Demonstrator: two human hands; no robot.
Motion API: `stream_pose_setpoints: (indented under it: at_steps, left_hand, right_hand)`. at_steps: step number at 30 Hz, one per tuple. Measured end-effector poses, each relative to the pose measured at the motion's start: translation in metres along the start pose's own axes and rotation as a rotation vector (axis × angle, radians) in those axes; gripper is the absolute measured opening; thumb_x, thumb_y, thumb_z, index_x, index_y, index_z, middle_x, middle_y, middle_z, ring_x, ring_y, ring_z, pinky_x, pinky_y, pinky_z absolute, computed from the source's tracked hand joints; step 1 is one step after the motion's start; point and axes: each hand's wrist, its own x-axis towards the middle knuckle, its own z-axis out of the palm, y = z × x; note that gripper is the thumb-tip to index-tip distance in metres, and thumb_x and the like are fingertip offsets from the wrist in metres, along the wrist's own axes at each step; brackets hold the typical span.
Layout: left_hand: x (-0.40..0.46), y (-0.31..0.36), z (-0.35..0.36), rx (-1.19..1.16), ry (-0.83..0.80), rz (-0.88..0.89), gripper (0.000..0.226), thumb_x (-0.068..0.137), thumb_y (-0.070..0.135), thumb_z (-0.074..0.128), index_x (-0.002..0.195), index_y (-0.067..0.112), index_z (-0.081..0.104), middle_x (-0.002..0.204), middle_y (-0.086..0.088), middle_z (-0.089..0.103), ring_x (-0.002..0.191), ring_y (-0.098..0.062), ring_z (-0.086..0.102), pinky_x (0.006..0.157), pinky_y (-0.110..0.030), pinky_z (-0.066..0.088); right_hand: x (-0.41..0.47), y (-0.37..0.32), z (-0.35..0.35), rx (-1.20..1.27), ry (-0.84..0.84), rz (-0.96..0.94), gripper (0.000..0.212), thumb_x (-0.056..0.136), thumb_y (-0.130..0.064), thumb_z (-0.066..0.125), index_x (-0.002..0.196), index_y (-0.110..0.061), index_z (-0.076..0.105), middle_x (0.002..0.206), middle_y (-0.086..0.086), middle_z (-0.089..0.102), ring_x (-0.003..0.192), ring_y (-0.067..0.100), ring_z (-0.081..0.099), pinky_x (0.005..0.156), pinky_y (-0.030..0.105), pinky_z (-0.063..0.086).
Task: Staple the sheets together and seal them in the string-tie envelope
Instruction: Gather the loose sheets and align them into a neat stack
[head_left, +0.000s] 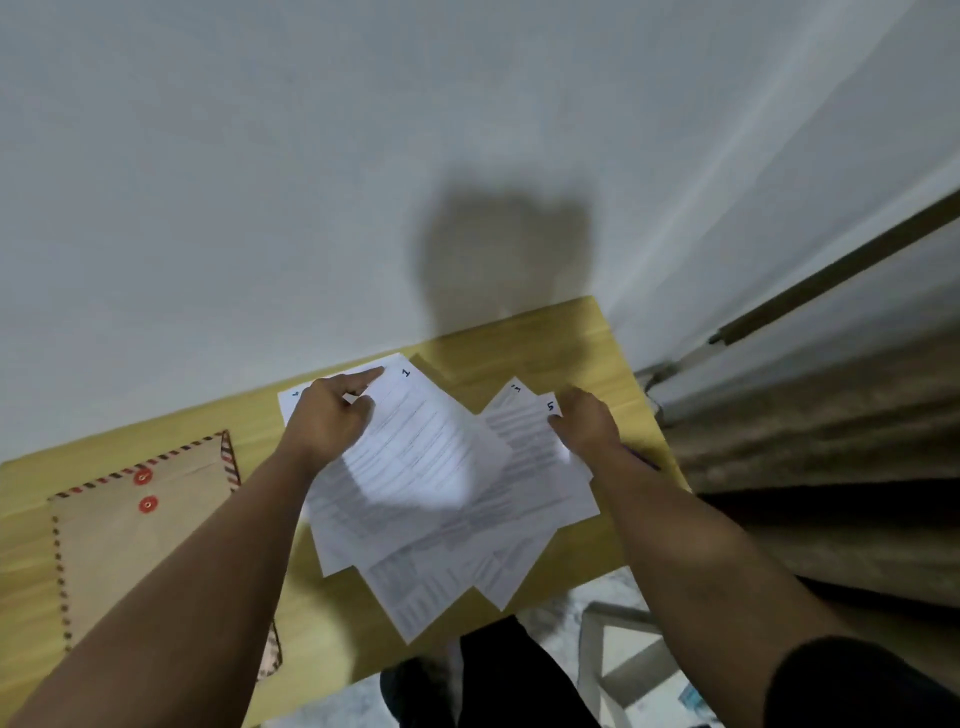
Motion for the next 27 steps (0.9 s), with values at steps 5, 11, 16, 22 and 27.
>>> stream_pose_setpoints:
  at_steps: [5,11,16,22,27]
  left_hand:
    - [0.008,0.012,0.015,0.043,-0.009,-0.037,0.046,0.095,0.011,0.058,0.134,0.031,0.070,0.124,-0.025,0.069,0.057,0.000,0.063,0.074,-0.028,0.049]
    - [0.017,0.019,0.022,0.036,-0.017,-0.066,0.043,0.096,0.009,0.060,0.129,0.035,0.070,0.077,-0.001,0.076,0.041,-0.002,0.047,0.058,-0.011,0.041]
    - [0.021,0.022,0.020,0.045,-0.015,-0.063,0.043,0.096,0.011,0.060,0.130,0.034,0.070,0.051,0.022,0.061,0.041,-0.006,0.042,0.054,-0.012,0.041]
    - [0.017,0.021,0.010,-0.013,-0.019,-0.025,0.048,0.094,0.009,0.057,0.125,0.042,0.072,0.070,0.000,0.060,0.050,-0.016,0.041,0.054,-0.020,0.039]
    - [-0.002,0.034,-0.006,-0.043,0.056,0.045,0.048,0.097,0.003,0.055,0.127,0.038,0.069,0.068,0.003,0.067,0.044,-0.009,0.050,0.056,-0.019,0.047]
  right_hand:
    - [0.032,-0.034,0.006,-0.124,0.002,-0.128,0.052,0.089,-0.045,0.069,0.137,-0.027,0.060,0.136,0.005,0.059,0.125,0.031,0.057,0.098,0.044,0.051]
    - [0.061,-0.053,0.016,-0.266,-0.009,-0.161,0.036,0.086,-0.043,0.072,0.116,-0.028,0.062,0.125,0.004,0.056,0.117,0.030,0.054,0.085,0.041,0.039]
    - [0.068,-0.052,0.017,-0.208,-0.017,-0.166,0.010,0.090,-0.035,0.067,0.094,-0.026,0.070,0.114,-0.001,0.062,0.110,0.027,0.056,0.082,0.038,0.034]
    - [0.054,-0.054,0.000,0.055,0.041,-0.317,0.005,0.092,-0.027,0.068,0.091,-0.024,0.071,0.089,-0.009,0.071,0.090,0.018,0.066,0.085,0.038,0.052]
    - [0.028,-0.072,-0.028,0.217,0.067,-0.439,0.015,0.093,-0.023,0.073,0.101,-0.013,0.080,0.092,0.001,0.078,0.088,0.017,0.072,0.083,0.039,0.061]
